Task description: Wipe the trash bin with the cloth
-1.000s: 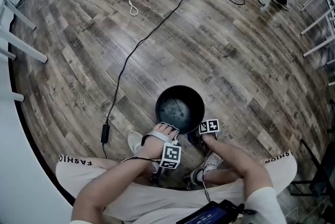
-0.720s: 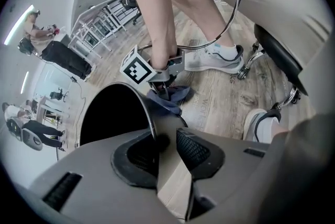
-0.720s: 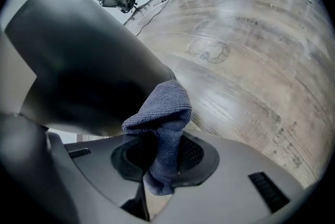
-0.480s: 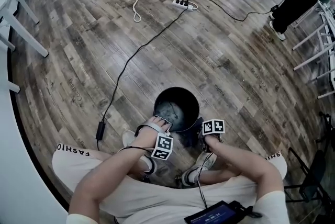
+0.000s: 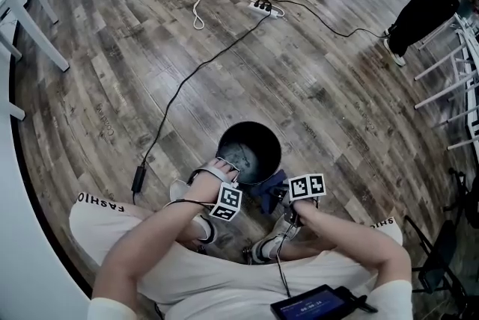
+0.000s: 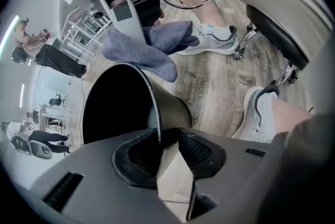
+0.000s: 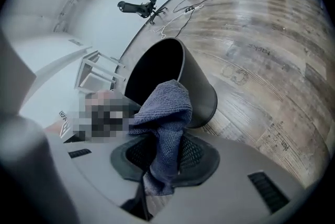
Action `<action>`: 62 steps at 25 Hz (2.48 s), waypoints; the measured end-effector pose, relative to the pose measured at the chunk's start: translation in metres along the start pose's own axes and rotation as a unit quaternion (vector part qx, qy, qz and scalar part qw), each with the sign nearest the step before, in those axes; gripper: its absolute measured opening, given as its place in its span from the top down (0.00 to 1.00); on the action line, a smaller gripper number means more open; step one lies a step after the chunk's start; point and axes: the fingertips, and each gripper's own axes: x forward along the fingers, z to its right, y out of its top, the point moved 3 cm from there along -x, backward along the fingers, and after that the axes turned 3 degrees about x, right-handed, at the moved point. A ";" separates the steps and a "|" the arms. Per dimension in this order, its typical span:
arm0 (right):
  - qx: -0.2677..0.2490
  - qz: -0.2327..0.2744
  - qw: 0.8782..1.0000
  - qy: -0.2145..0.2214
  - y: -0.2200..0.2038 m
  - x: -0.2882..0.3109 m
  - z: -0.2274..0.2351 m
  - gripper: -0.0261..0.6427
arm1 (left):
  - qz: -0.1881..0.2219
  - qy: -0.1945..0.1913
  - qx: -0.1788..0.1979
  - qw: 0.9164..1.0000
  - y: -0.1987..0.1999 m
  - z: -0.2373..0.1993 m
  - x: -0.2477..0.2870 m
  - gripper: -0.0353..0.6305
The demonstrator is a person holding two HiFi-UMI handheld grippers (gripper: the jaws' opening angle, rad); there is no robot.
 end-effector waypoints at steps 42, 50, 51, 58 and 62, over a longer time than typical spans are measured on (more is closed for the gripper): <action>0.049 -0.002 0.996 -0.069 0.007 0.082 0.111 0.84 | 0.041 -0.018 -0.054 0.998 0.024 -0.003 -0.005 0.72; 0.039 0.013 0.998 -0.038 0.006 0.017 0.051 0.84 | 0.027 -0.025 -0.060 0.998 0.006 -0.006 -0.006 0.70; 0.038 0.015 0.999 -0.031 0.004 0.010 0.042 0.84 | 0.024 -0.024 -0.056 0.998 0.005 -0.005 -0.005 0.70; 0.014 0.013 1.000 0.013 0.000 0.003 -0.005 0.84 | 0.013 -0.024 -0.022 0.999 0.004 0.002 -0.001 0.78; 0.004 0.002 1.000 0.008 0.004 0.017 0.001 0.84 | 0.022 -0.029 -0.007 0.999 0.018 0.008 -0.003 0.82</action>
